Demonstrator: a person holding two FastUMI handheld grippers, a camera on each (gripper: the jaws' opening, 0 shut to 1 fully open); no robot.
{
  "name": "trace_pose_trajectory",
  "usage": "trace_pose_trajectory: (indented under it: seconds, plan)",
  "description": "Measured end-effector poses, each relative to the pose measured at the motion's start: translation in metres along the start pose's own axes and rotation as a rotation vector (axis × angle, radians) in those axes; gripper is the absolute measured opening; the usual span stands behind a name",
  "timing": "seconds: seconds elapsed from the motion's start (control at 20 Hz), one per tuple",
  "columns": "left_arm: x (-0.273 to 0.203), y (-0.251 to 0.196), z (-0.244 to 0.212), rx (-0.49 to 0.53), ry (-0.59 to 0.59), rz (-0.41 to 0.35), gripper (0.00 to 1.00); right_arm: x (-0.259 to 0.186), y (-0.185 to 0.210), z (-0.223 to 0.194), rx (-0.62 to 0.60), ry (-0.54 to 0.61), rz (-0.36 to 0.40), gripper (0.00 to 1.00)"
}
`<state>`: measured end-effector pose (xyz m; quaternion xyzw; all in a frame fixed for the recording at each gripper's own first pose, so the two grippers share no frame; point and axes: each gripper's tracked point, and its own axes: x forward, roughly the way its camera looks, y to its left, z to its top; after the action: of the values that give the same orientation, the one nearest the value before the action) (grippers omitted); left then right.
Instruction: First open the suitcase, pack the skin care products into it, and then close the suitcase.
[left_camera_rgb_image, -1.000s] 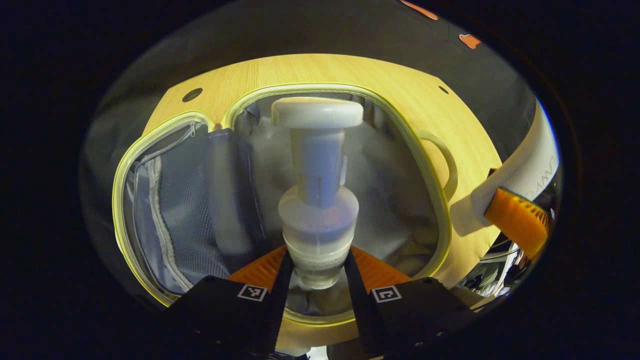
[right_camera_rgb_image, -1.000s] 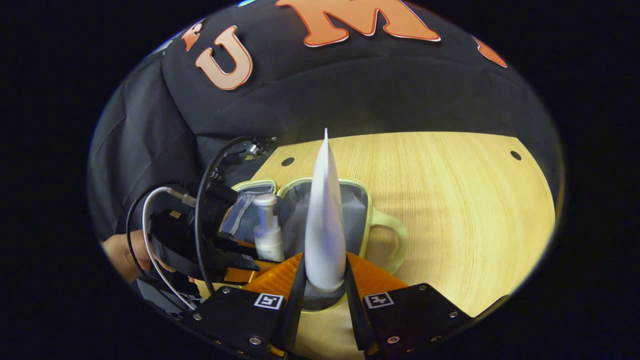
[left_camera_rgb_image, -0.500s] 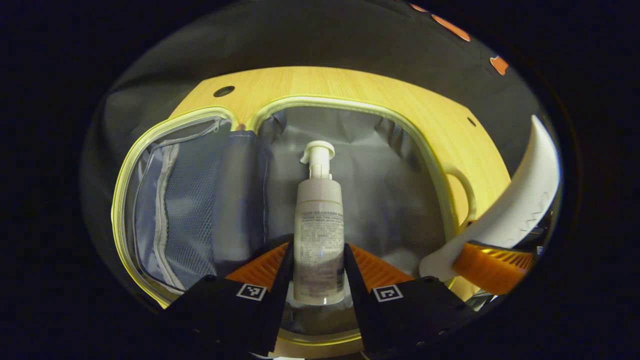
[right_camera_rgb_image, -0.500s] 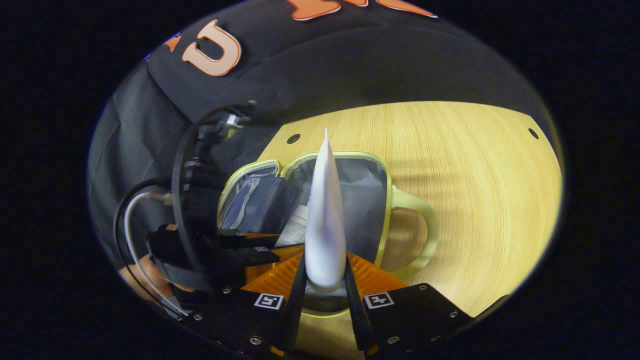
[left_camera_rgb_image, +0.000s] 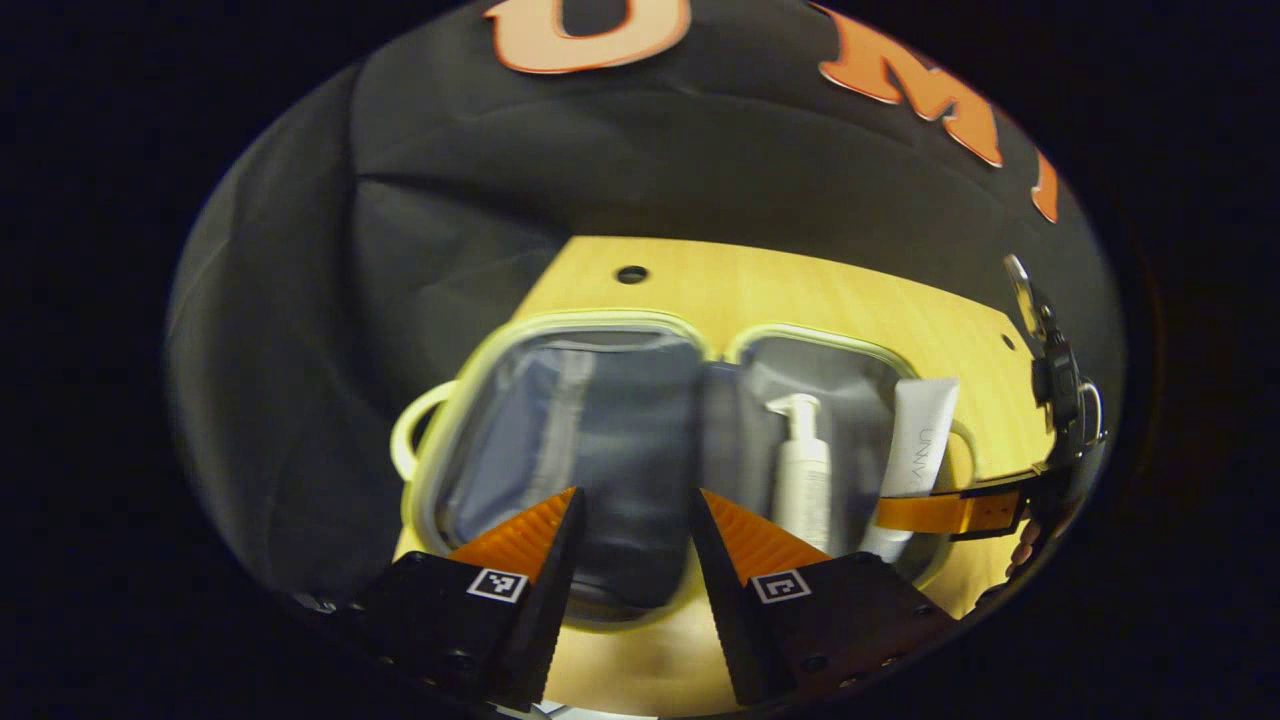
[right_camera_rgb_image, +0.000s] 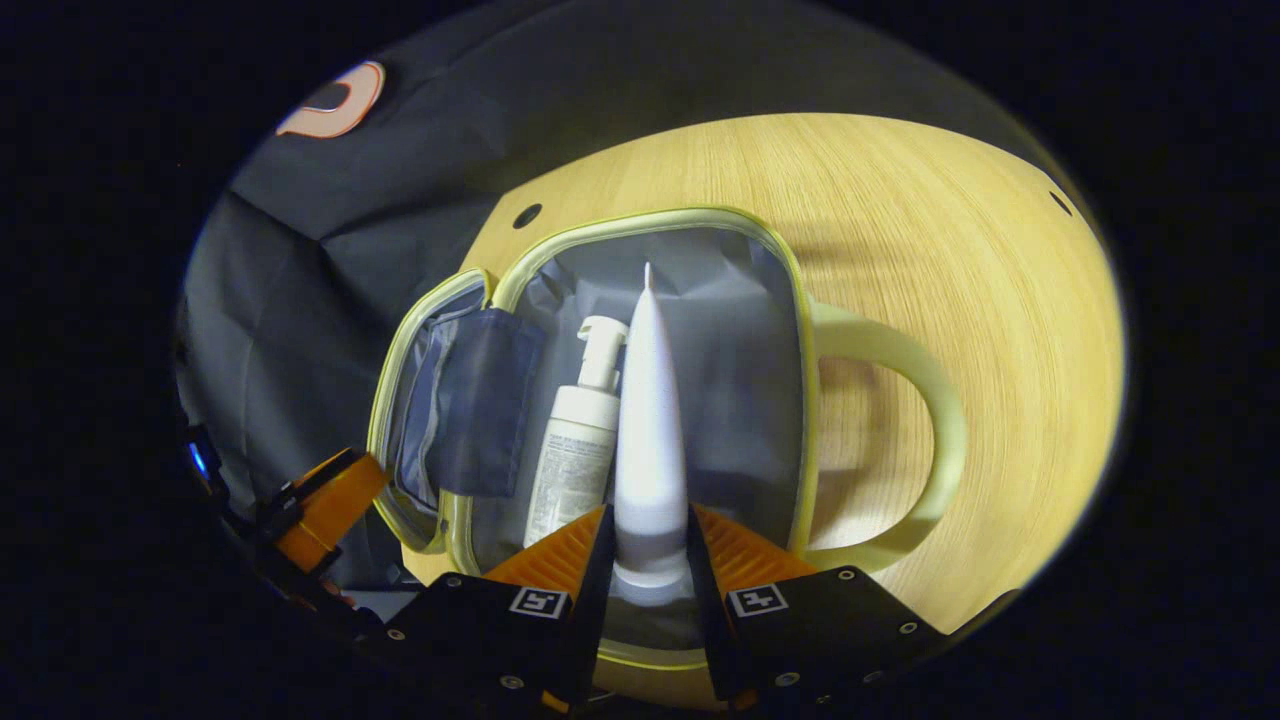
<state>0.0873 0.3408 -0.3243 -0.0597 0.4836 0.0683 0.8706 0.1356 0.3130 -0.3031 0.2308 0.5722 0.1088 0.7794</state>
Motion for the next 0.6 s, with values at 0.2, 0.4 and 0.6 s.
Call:
trace_pose_trajectory:
  seconds: [0.2, 0.4, 0.6]
  plan:
    - [-0.004, 0.083, 0.003, -0.19, -0.005, 0.113, 0.66, 0.009, -0.006, 0.0, 0.022, 0.006, -0.051, 0.41]
    - [0.006, 0.144, 0.013, -0.309, -0.025, 0.117, 0.68, 0.009, -0.006, 0.003, 0.052, -0.021, -0.082, 0.47]
    - [0.041, 0.17, 0.01, -0.332, 0.001, 0.103, 0.81, -0.015, -0.006, 0.018, 0.054, -0.124, -0.086, 0.51]
